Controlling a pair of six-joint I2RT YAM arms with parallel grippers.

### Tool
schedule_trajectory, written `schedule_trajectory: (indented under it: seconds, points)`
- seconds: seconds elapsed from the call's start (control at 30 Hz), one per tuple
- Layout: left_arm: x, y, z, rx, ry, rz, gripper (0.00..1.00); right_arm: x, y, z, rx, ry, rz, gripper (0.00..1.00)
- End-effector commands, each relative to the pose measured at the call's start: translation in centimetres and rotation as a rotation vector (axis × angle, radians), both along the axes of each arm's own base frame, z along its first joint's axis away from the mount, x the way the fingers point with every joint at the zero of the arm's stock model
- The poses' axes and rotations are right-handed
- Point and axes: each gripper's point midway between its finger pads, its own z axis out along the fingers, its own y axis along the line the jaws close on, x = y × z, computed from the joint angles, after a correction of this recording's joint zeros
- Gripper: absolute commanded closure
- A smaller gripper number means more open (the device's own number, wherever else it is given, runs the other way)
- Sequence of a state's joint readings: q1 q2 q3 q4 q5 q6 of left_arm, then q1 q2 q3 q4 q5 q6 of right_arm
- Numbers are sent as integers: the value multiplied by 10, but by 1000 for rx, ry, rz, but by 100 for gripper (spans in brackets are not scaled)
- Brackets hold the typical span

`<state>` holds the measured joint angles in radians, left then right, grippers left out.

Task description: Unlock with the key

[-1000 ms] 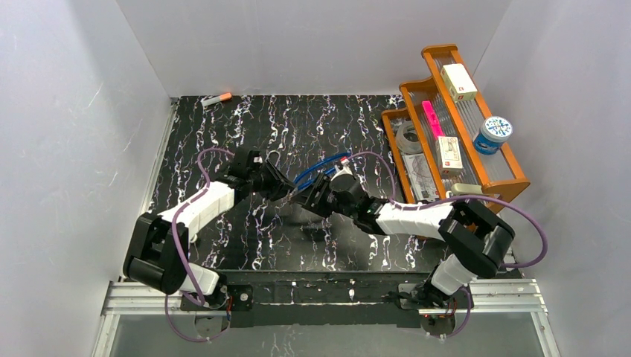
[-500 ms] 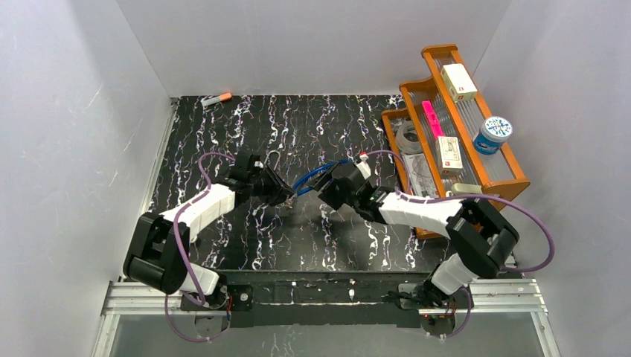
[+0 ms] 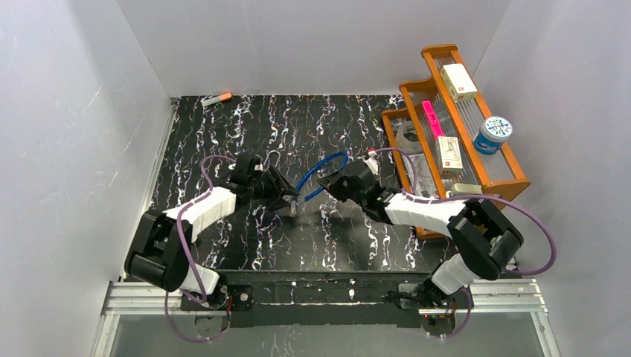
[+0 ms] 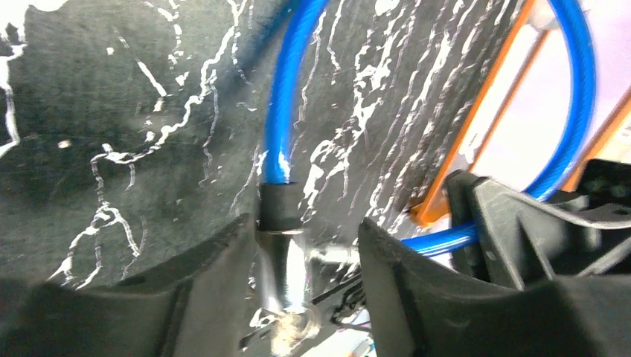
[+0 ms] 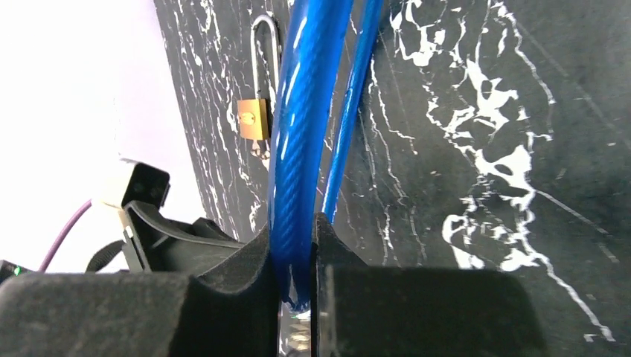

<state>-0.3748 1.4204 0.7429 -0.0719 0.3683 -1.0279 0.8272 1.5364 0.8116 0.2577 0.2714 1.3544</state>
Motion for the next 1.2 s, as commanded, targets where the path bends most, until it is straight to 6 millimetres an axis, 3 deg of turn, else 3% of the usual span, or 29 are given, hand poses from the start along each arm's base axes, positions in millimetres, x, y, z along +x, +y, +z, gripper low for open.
schedule_trajectory:
  seconds: [0.0, 0.13, 0.2, 0.27, 0.47, 0.7, 0.93, 1.07, 1.17]
  points:
    - [4, -16, 17, -125, -85, -44, 40, 3, -1, 56, 126, -212, 50, 99]
    - [7, -31, 33, -257, -135, -75, 27, -7, -3, 96, 204, -345, 102, 99]
    - [7, -29, 30, -228, -120, -76, 19, -11, -3, 108, 212, -371, 117, 99]
    - [7, -24, 27, -180, -119, -75, 18, -11, -3, 115, 196, -392, 132, 99]
    - [12, -2, 25, 7, -150, -75, 18, -17, -1, 95, 147, -375, 180, 99]
    - [14, 25, 20, 185, -149, -55, 18, -25, -1, 101, 79, -423, 256, 99]
    - [22, 60, 10, 361, -142, 39, 19, -48, -19, 99, -13, -443, 345, 99]
    - [28, 66, 9, 401, -153, 41, 20, -67, -37, 80, -69, -398, 454, 99]
    - [33, 71, 5, 435, -156, 55, 20, -76, -52, 64, -81, -345, 510, 90]
